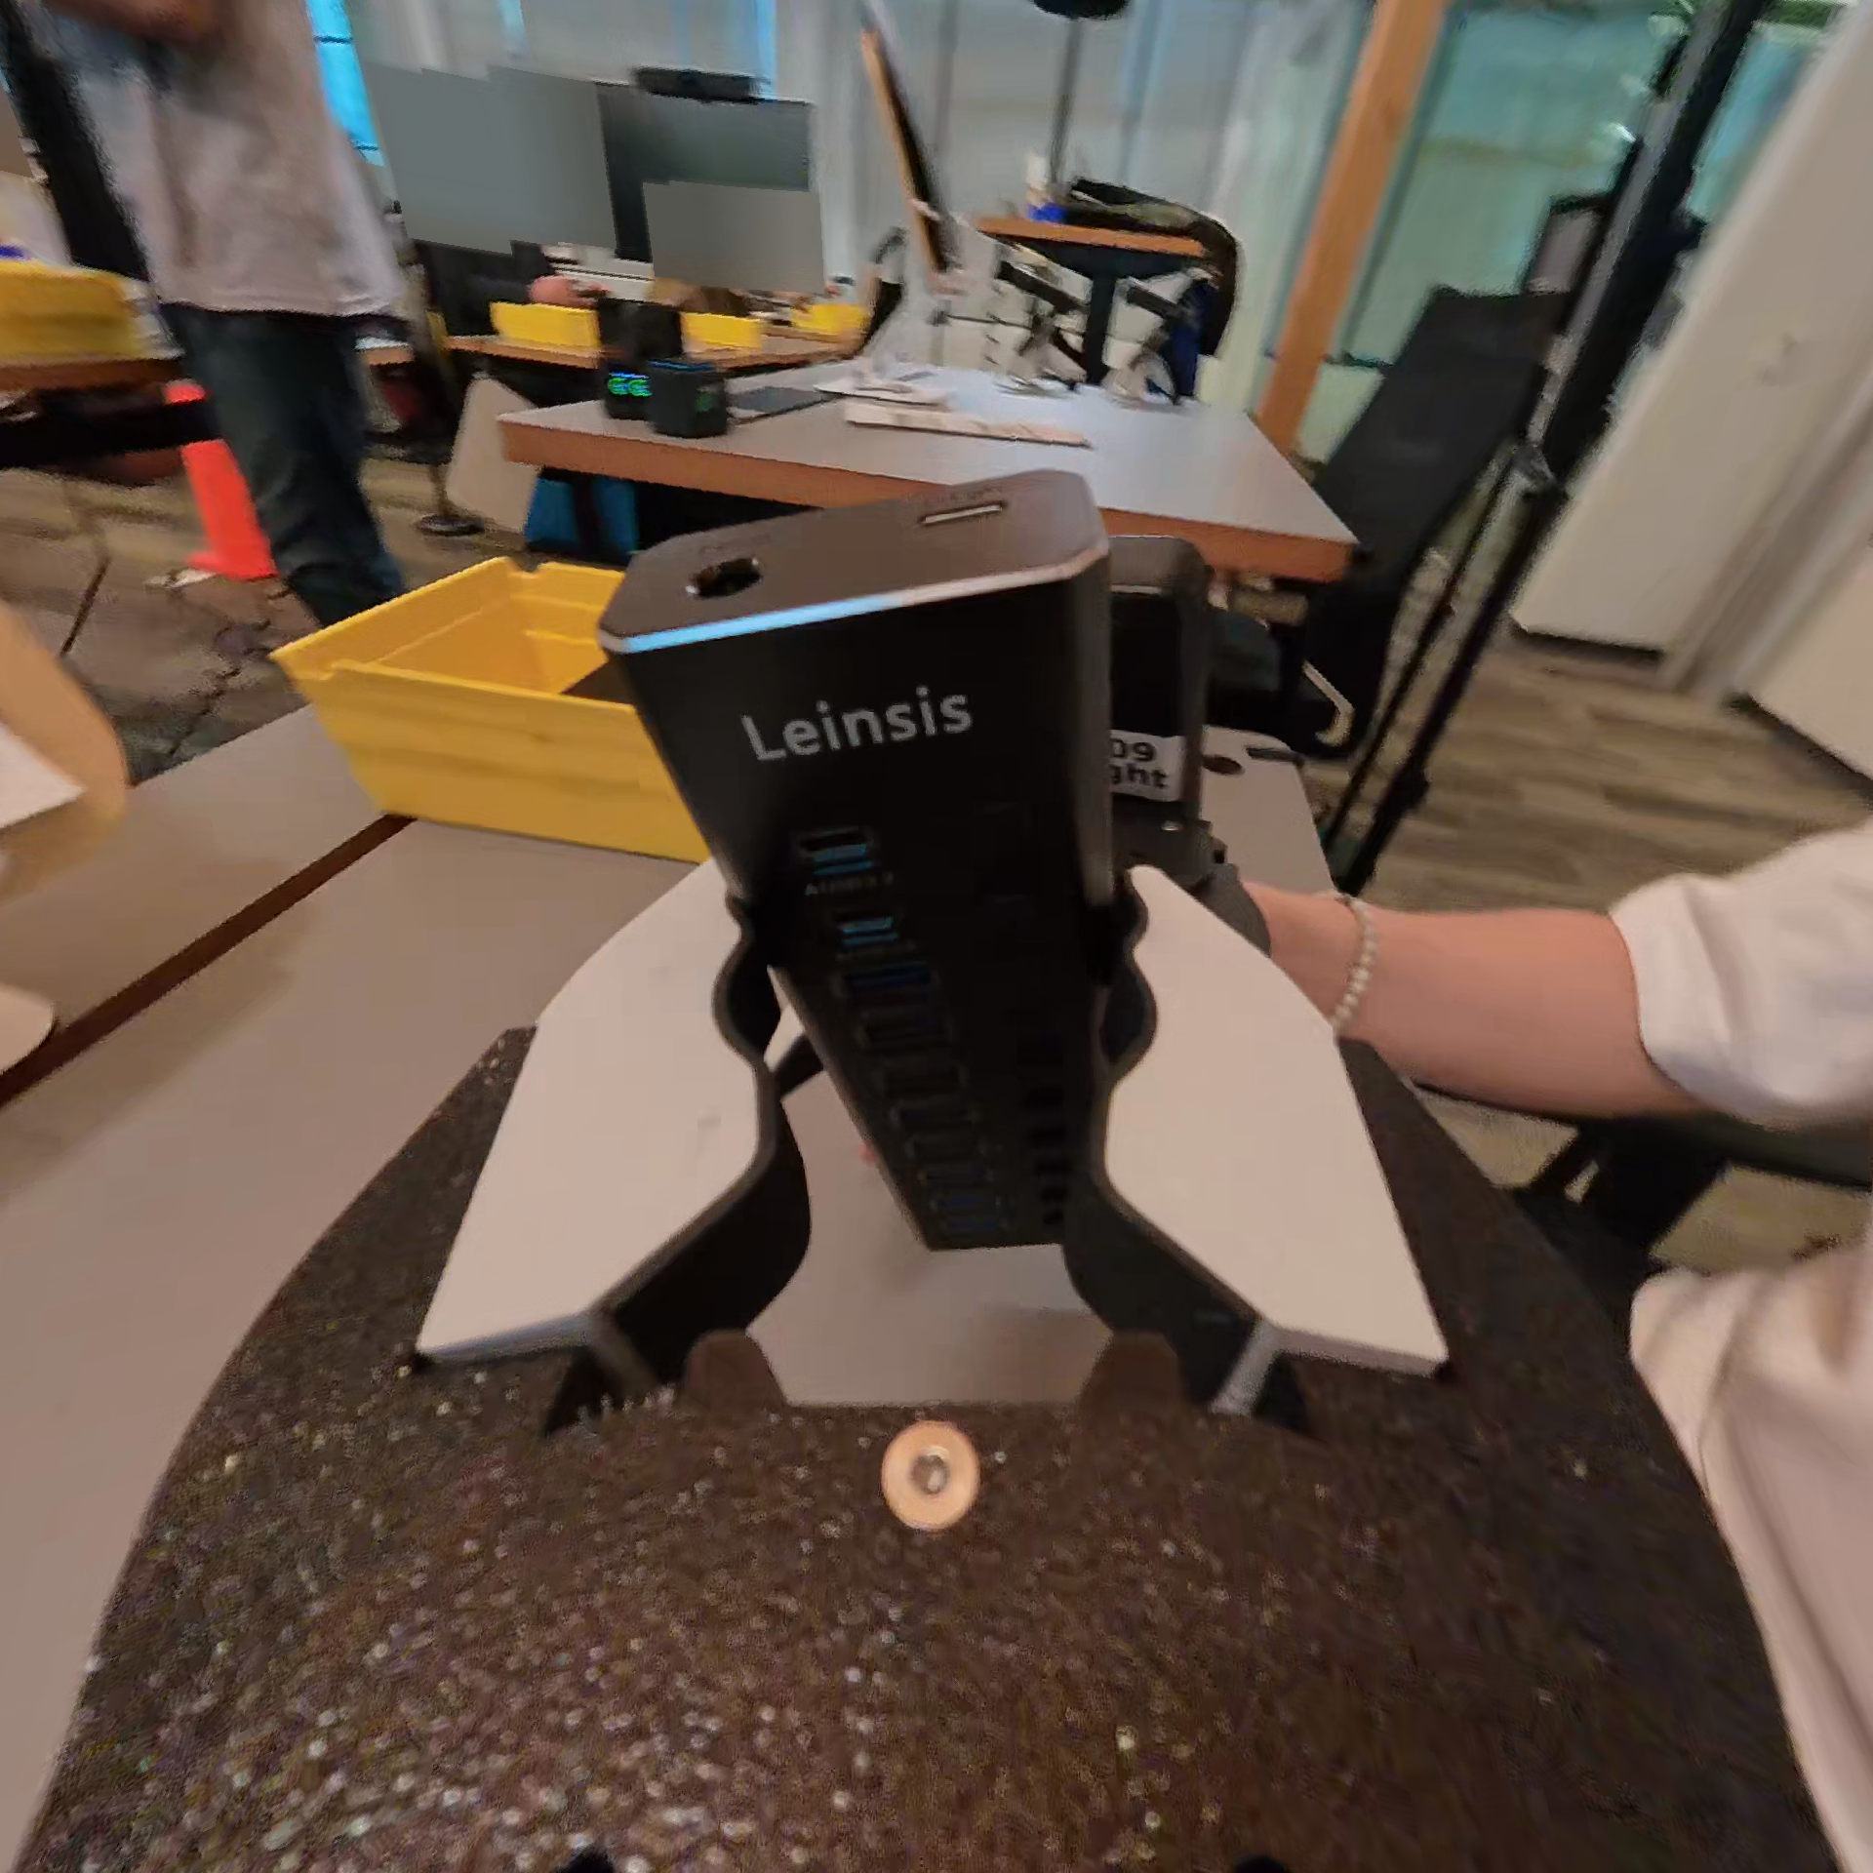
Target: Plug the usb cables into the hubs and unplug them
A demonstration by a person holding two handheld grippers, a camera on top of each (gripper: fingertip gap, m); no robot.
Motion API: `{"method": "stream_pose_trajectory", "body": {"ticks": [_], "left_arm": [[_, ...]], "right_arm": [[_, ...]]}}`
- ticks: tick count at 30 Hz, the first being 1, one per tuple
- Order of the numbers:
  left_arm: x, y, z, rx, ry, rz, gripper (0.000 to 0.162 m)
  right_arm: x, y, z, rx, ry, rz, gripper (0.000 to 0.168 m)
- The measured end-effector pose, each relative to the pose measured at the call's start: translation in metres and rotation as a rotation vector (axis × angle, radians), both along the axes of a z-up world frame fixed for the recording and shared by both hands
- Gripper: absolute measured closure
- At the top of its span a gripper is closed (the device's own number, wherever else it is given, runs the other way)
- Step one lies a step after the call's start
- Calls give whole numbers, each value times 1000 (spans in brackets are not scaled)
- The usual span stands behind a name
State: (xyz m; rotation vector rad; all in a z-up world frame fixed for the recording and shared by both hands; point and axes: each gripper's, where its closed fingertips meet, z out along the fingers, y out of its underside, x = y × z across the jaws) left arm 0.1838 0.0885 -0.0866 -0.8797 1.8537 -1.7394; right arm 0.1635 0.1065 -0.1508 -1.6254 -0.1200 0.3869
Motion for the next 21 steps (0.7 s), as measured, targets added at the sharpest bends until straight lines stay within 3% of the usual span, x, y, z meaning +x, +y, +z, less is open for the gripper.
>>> {"method": "stream_pose_trajectory", "body": {"ticks": [3, 8, 13, 16, 21], "left_arm": [[-5, -15, -1, 79, -31, -88, 100], [-5, -24, -20, 146, 0, -134, 100], [-5, -21, -23, 147, 15, -107, 99], [-6, -19, -19, 131, 45, -97, 100], [2, 8, -4, 121, 45, 87, 76]], "right_arm": [[-15, 4, -4, 7, -80, 32, 73], [-20, 8, 2, 71, -153, -6, 99], [-22, 9, -1, 46, -115, 31, 100], [-17, 10, -8, 22, -191, -2, 101], [4, 10, -15, -21, -247, -106, 101]]}}
